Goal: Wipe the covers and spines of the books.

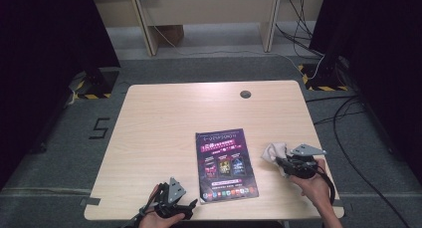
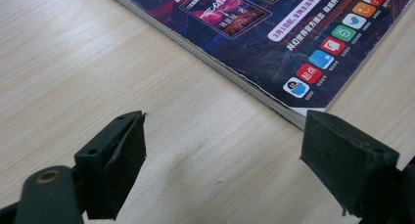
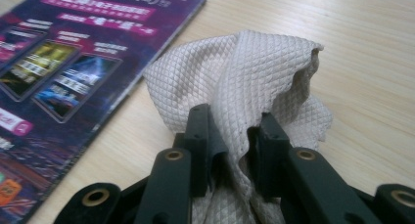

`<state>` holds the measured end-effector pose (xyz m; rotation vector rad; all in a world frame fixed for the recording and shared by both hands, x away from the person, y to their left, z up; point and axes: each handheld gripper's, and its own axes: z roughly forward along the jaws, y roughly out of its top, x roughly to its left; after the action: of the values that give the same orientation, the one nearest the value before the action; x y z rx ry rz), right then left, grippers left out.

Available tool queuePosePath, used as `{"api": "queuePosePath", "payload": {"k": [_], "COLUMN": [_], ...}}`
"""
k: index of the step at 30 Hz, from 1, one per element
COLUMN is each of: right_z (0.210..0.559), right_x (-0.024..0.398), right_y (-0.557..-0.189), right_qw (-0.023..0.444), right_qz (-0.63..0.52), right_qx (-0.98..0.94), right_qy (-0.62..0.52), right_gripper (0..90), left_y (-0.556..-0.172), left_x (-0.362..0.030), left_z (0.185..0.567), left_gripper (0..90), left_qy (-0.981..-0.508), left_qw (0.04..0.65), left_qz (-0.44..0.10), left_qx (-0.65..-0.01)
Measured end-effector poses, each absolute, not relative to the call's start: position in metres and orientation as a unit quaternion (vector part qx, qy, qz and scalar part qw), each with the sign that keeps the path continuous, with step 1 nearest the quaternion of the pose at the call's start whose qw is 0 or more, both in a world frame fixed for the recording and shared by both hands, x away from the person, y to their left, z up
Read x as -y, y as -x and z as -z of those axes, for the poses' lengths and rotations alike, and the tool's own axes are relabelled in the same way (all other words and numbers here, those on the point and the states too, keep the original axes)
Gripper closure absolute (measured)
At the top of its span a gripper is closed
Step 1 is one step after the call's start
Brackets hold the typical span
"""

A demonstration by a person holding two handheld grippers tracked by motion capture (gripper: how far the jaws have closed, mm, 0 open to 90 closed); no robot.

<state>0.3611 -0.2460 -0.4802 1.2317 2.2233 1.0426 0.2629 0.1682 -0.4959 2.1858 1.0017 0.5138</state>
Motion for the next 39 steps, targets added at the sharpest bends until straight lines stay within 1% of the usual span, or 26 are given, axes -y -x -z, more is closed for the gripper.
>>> {"api": "queuePosePath", "payload": {"k": [6, 8, 13, 16, 18, 23, 25, 27, 28, 31, 36, 39], "right_z": [0.488, 0.495, 0.496, 0.493, 0.490, 0.480, 0.478, 0.476, 0.476, 0.474, 0.477, 0.480], "right_x": [0.253, 0.256, 0.259, 0.261, 0.262, 0.264, 0.261, 0.257, 0.255, 0.244, 0.223, 0.211], "right_y": [-0.365, -0.367, -0.369, -0.369, -0.368, -0.366, -0.365, -0.364, -0.364, -0.363, -0.369, -0.374], "right_qw": [0.203, 0.199, 0.193, 0.203, 0.212, 0.229, 0.226, 0.211, 0.205, 0.183, 0.142, 0.133], "right_qz": [-0.343, -0.326, -0.324, -0.332, -0.340, -0.386, -0.401, -0.416, -0.422, -0.439, -0.454, -0.448], "right_qx": [-0.798, -0.801, -0.799, -0.786, -0.774, -0.748, -0.741, -0.737, -0.738, -0.742, -0.747, -0.756], "right_qy": [-0.453, -0.462, -0.469, -0.481, -0.491, -0.490, -0.489, -0.488, -0.485, -0.473, -0.464, -0.459], "right_gripper": [71.9, 69.1, 58.9, 48.7, 44.6, 43.1, 42.4, 42.9, 45.0, 44.7, 44.2, 44.2], "left_y": [-0.263, -0.263, -0.263, -0.263, -0.263, -0.263, -0.263, -0.263, -0.263, -0.263, -0.270, -0.276], "left_x": [-0.168, -0.168, -0.167, -0.167, -0.167, -0.168, -0.168, -0.167, -0.167, -0.167, -0.167, -0.164], "left_z": [0.496, 0.496, 0.497, 0.497, 0.497, 0.496, 0.496, 0.496, 0.496, 0.493, 0.494, 0.495], "left_gripper": [16.3, 16.3, 16.3, 16.3, 16.3, 16.3, 16.3, 16.3, 16.3, 16.6, 16.5, 16.5], "left_qy": [-0.838, -0.838, -0.838, -0.838, -0.838, -0.837, -0.837, -0.837, -0.834, -0.826, -0.824, -0.821], "left_qw": [0.335, 0.333, 0.334, 0.334, 0.333, 0.335, 0.334, 0.334, 0.338, 0.350, 0.353, 0.357], "left_qz": [-0.197, -0.196, -0.195, -0.195, -0.195, -0.194, -0.196, -0.197, -0.204, -0.215, -0.208, -0.204], "left_qx": [-0.384, -0.384, -0.385, -0.384, -0.385, -0.387, -0.387, -0.386, -0.386, -0.385, -0.392, -0.397]}}
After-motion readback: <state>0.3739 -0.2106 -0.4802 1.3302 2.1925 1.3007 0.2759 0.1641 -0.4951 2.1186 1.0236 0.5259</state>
